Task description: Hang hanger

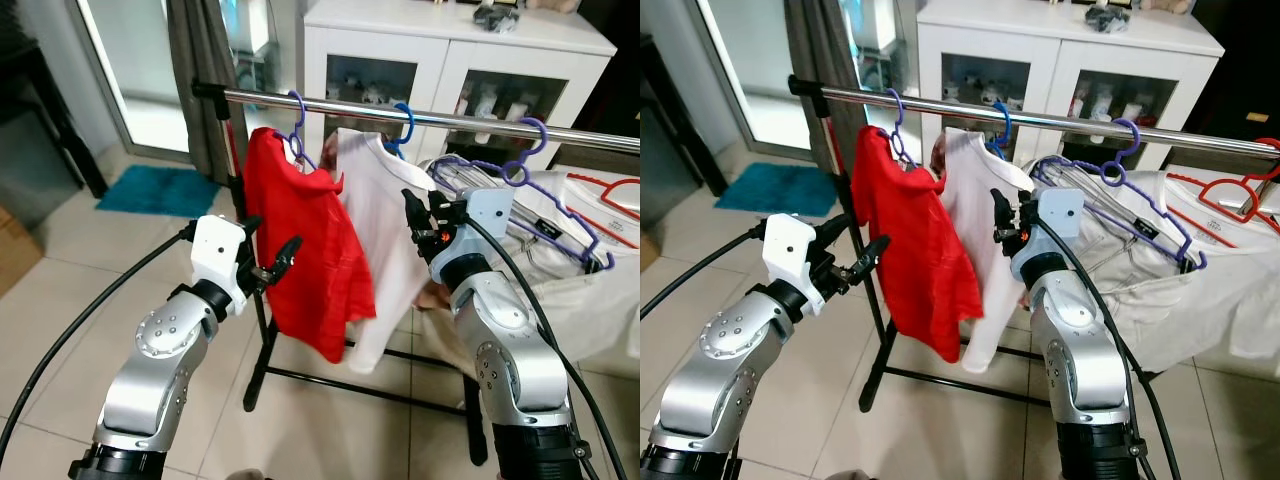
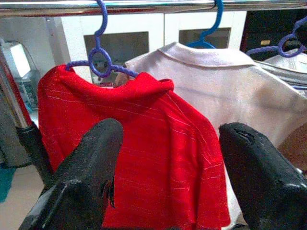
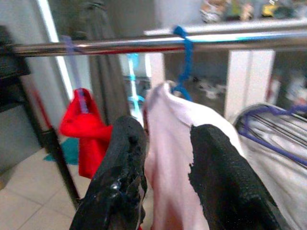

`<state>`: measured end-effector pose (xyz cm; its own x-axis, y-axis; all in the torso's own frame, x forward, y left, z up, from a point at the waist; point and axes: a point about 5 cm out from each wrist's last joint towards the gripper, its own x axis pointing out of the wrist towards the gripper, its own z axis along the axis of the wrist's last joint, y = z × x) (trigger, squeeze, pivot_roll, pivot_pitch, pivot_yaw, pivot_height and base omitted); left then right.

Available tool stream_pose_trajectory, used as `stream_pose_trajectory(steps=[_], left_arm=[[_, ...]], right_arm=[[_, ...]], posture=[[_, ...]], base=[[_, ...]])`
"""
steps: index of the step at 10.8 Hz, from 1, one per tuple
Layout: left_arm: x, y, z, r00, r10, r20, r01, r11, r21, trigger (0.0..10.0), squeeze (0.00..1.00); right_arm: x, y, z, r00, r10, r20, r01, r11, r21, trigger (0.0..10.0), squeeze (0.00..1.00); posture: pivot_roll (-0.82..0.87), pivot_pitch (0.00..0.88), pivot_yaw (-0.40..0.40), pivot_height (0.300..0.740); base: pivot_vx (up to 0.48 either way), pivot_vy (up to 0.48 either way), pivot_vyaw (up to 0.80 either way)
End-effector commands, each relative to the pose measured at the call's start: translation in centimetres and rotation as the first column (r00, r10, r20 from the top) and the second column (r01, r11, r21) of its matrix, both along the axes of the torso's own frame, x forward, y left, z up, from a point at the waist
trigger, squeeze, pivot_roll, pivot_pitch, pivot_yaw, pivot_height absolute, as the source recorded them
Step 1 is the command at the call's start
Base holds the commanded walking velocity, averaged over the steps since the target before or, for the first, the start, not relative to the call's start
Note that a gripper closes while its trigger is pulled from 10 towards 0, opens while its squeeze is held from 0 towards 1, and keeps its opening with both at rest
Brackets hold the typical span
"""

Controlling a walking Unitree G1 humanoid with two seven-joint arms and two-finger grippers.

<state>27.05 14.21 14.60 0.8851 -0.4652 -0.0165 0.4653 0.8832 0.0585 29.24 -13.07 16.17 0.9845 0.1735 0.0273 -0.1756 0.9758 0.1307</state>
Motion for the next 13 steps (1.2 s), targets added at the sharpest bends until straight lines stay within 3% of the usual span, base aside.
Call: stream_pose_trajectory(steps=[1, 2, 4, 6, 8, 9, 10, 12, 13], left_arm=[[0.1, 0.1, 0.2, 1.000, 0.008, -0.001, -0.008, 1.000, -0.001, 10.0, 0.00], [0.1, 0.1, 0.2, 1.000, 0.004, 0.000, -0.004, 1.000, -0.002, 10.0, 0.00], [0.1, -0.2, 0.3, 1.000, -0.019, 0.000, 0.019, 1.000, 0.001, 10.0, 0.00], [0.1, -0.4, 0.3, 0.999, -0.038, 0.001, 0.038, 0.999, -0.012, 10.0, 0.00], [-0.3, -1.0, -0.1, 0.996, -0.087, -0.019, 0.087, 0.996, 0.003, 10.0, 0.00], [-0.6, -1.2, -0.1, 0.993, -0.116, -0.020, 0.116, 0.993, -0.008, 10.0, 0.00], [-1.0, -1.2, 0.0, 0.988, -0.154, -0.018, 0.154, 0.988, -0.013, 10.0, 0.00], [-1.6, -1.1, 0.0, 0.968, -0.247, -0.047, 0.246, 0.969, -0.007, 10.0, 0.00], [-2.0, -0.8, -0.2, 0.954, -0.289, -0.078, 0.290, 0.957, 0.006, 10.0, 0.00]], right_arm=[[0.3, -0.6, -0.1, 0.999, -0.036, -0.021, 0.036, 0.999, 0.012, 10.0, 0.12], [0.3, -0.5, -0.1, 0.999, -0.027, -0.019, 0.027, 1.000, 0.001, 10.0, 0.13], [0.1, -0.1, 0.2, 1.000, 0.003, 0.010, -0.002, 0.996, -0.086, 10.0, 0.04], [0.1, -0.7, 0.5, 0.999, -0.029, 0.013, 0.030, 0.999, -0.036, 10.0, 0.00], [0.1, -1.2, 0.6, 0.998, 0.056, 0.003, -0.055, 0.995, -0.085, 10.0, 0.00], [0.0, -1.3, 0.7, 0.993, 0.116, -0.001, -0.115, 0.989, -0.091, 10.0, 0.12], [0.0, -1.3, 0.9, 0.986, 0.168, 0.010, -0.167, 0.984, -0.056, 10.0, 1.00], [0.7, -1.1, 1.9, 0.961, 0.276, 0.035, -0.276, 0.961, 0.014, 10.0, 1.00], [1.2, -0.5, 1.9, 0.936, 0.351, 0.012, -0.350, 0.936, -0.031, 10.0, 1.00]], posture=[[0.01, 0.037, -0.007, 0.740], [0.01, 0.037, -0.006, 0.740], [0.00, 0.038, 0.005, 0.740], [-0.01, 0.039, 0.011, 0.740], [-0.01, 0.038, 0.012, 0.740], [0.00, 0.036, 0.005, 0.740], [0.00, 0.035, 0.001, 0.740], [0.00, 0.033, 0.002, 0.740], [0.00, 0.036, 0.004, 0.740]], base=[[0.319, 0.000, -0.63], [0.322, 0.000, -0.80], [0.339, 0.000, 0.00], [0.182, 0.000, 0.00], [0.000, 0.000, 0.00], [0.000, 0.000, 0.00], [0.000, 0.000, 0.00], [0.000, 0.000, 0.00], [0.000, 0.000, 0.00]])
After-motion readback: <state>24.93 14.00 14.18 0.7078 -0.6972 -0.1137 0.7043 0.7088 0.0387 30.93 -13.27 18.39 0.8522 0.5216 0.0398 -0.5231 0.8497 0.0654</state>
